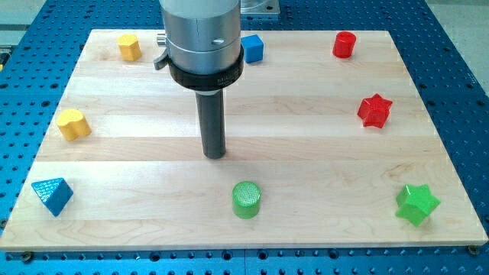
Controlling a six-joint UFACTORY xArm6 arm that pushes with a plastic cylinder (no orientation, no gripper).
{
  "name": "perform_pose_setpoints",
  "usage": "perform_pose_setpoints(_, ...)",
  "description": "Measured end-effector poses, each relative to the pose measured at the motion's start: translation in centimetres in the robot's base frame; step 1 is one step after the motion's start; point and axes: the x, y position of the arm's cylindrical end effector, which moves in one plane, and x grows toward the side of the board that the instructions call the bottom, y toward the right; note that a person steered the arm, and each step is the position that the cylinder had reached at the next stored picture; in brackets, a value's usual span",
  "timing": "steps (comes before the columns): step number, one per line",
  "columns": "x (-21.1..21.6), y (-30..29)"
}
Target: Place your hand diagonally top right to the green circle
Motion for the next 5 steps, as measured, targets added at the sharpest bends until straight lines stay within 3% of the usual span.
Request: perform_pose_setpoints(5, -0.1, 2.2)
